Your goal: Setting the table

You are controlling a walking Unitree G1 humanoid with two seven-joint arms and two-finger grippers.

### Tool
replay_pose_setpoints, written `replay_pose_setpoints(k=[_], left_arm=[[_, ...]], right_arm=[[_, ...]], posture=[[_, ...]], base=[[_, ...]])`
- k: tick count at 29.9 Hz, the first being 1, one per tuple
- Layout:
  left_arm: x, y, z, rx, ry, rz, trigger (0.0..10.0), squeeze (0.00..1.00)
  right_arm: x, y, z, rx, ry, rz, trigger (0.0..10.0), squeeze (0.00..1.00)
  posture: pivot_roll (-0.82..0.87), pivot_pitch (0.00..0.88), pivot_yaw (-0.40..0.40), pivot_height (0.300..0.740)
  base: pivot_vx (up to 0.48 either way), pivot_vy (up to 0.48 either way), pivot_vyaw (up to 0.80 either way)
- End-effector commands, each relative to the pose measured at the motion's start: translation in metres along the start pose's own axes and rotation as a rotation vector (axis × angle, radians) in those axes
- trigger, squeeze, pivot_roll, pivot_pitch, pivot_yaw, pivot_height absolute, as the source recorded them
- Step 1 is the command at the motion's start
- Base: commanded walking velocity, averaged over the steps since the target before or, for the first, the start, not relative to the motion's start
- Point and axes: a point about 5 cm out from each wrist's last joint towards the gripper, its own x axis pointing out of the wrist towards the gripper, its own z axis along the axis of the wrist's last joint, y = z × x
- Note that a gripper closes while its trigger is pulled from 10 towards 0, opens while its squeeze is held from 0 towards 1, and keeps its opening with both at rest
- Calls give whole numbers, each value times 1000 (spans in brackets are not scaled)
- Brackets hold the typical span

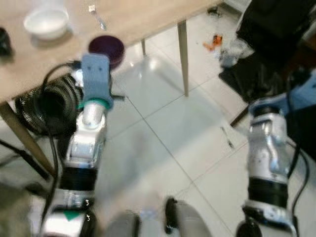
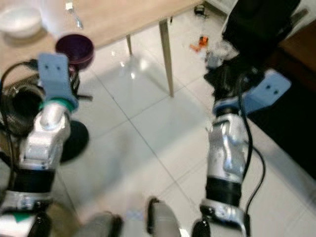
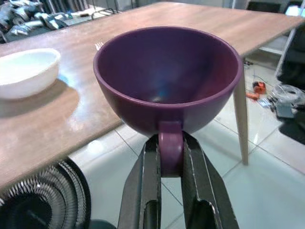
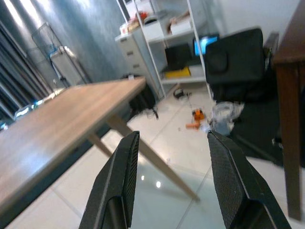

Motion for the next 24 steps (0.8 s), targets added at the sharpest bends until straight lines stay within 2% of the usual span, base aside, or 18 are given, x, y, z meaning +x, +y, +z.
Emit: replay_pose_setpoints(k=[1, 6, 11, 15, 17, 20, 24], left_arm=[[-2, 7, -6, 15, 17, 24, 10000, 0], [-1, 7, -6, 17, 13, 23, 10000, 0], [0, 10, 3, 84, -50, 42, 10000, 0], [-1, 17, 24, 215, -203, 114, 10000, 0], [-1, 18, 27, 222, -218, 126, 10000, 0], [2, 24, 30, 187, -211, 156, 10000, 0], [4, 28, 31, 172, -207, 176, 10000, 0]], right_arm=[[-3, -1, -4, 9, 10, -15, 10000, 0], [-2, -2, -3, 4, 9, -18, 10000, 0], [-2, 8, 1, 48, -12, 52, 10000, 0], [-6, 37, 8, 81, -30, 222, 10000, 0], [-7, 42, 9, 83, -29, 246, 10000, 0], [-7, 53, 7, 82, -23, 298, 10000, 0], [-6, 56, 5, 76, -16, 305, 10000, 0]], posture=[[128, 126, 36, 740], [129, 127, 37, 740], [133, 128, 39, 740], [136, 128, 40, 740], [137, 127, 39, 740], [141, 123, 37, 740], [143, 119, 35, 740]], base=[[469, 0, 0], [469, 0, 0], [469, 0, 0], [469, 0, 0], [469, 0, 0], [469, 0, 390], [469, 0, 750]])
